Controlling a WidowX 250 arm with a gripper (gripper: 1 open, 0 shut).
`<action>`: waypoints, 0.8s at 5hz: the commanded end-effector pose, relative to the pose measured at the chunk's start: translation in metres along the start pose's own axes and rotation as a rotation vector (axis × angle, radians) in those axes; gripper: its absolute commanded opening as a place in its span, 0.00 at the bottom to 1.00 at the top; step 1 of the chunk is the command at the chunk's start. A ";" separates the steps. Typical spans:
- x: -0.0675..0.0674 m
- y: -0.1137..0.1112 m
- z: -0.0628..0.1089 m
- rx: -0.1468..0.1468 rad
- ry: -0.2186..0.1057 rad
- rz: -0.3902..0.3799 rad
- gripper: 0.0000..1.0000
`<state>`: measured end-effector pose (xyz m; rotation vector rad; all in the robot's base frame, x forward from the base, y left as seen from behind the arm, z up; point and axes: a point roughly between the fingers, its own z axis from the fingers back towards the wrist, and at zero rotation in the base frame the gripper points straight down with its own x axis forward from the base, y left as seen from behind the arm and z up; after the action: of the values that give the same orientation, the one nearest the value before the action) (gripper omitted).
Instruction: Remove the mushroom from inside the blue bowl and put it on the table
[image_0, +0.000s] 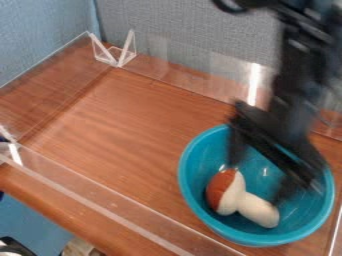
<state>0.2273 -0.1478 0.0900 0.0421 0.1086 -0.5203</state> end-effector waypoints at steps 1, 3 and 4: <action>0.000 -0.006 -0.006 0.007 -0.052 -0.010 1.00; 0.001 -0.003 -0.015 0.023 -0.053 0.007 1.00; 0.003 0.001 -0.020 0.032 -0.052 0.017 1.00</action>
<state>0.2259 -0.1461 0.0622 0.0692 0.0785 -0.5057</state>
